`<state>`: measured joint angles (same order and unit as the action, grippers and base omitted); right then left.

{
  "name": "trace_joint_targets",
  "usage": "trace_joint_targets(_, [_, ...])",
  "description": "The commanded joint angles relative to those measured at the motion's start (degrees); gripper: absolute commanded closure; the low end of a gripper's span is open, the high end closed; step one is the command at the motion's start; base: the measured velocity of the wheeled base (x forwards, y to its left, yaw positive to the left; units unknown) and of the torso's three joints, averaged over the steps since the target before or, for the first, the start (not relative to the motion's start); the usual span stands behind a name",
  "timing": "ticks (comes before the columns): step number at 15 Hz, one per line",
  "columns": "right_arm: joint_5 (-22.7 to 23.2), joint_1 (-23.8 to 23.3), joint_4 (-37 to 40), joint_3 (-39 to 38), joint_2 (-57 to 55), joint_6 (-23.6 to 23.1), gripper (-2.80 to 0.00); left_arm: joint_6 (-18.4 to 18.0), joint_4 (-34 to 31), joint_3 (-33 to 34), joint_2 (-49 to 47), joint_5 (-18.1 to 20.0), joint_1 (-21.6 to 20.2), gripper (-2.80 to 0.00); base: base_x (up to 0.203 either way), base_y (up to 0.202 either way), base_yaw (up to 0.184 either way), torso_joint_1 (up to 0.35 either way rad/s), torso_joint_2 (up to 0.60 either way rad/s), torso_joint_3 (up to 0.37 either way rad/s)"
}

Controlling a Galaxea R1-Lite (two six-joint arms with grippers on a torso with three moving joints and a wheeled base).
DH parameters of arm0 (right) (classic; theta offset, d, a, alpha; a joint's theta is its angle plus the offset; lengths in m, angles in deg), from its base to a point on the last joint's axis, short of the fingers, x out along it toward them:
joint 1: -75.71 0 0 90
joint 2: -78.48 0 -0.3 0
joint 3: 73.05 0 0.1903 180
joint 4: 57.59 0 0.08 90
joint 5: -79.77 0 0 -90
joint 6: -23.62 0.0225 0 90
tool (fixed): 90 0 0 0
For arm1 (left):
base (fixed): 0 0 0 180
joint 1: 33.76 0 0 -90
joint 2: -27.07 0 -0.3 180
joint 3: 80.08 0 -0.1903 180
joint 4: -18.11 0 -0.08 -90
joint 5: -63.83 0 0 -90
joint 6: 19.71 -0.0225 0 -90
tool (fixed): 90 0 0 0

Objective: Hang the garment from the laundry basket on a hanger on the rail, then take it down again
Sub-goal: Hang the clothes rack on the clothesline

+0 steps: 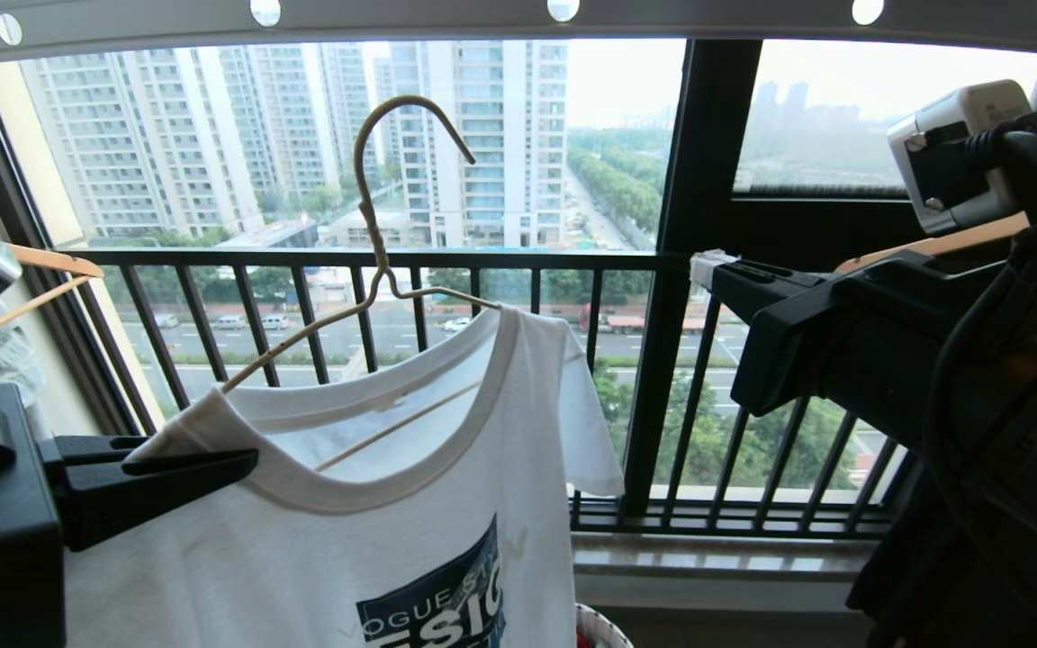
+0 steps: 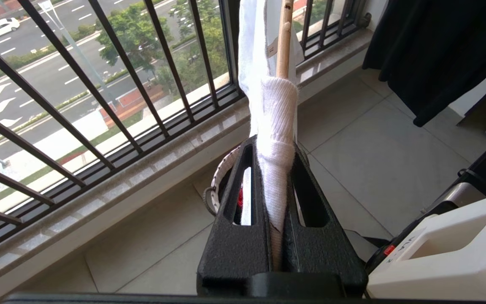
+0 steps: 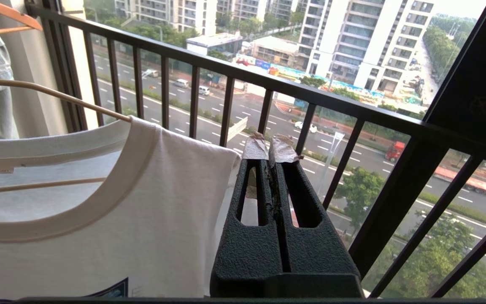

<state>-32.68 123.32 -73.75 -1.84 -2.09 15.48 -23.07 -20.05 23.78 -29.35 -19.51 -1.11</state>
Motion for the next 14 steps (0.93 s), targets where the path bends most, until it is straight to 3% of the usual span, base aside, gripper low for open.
trace_joint_targets(1, [-0.1,0.0,-0.3,-0.1,0.1,-0.1,0.00,0.1,0.0,0.1,-0.1,0.0,1.0,0.00,0.000,0.000,0.000,0.168,-0.35,-0.177])
trace_joint_targets(8, [-0.1,0.0,-0.4,0.1,0.1,-0.4,0.00,0.1,0.2,1.2,1.4,0.3,2.2,0.00,0.000,0.000,0.000,0.157,-0.32,-0.167])
trace_joint_targets(11, [-0.1,-0.1,-0.4,0.1,0.1,-0.3,0.00,0.2,0.6,2.2,2.8,4.7,3.2,0.00,0.000,0.000,0.000,0.144,-0.31,-0.161])
trace_joint_targets(14, [0.2,-0.1,-0.5,-0.1,0.4,-0.3,0.00,0.0,0.5,2.1,3.2,5.1,3.2,0.00,0.000,0.000,0.000,0.072,-0.16,-0.071])
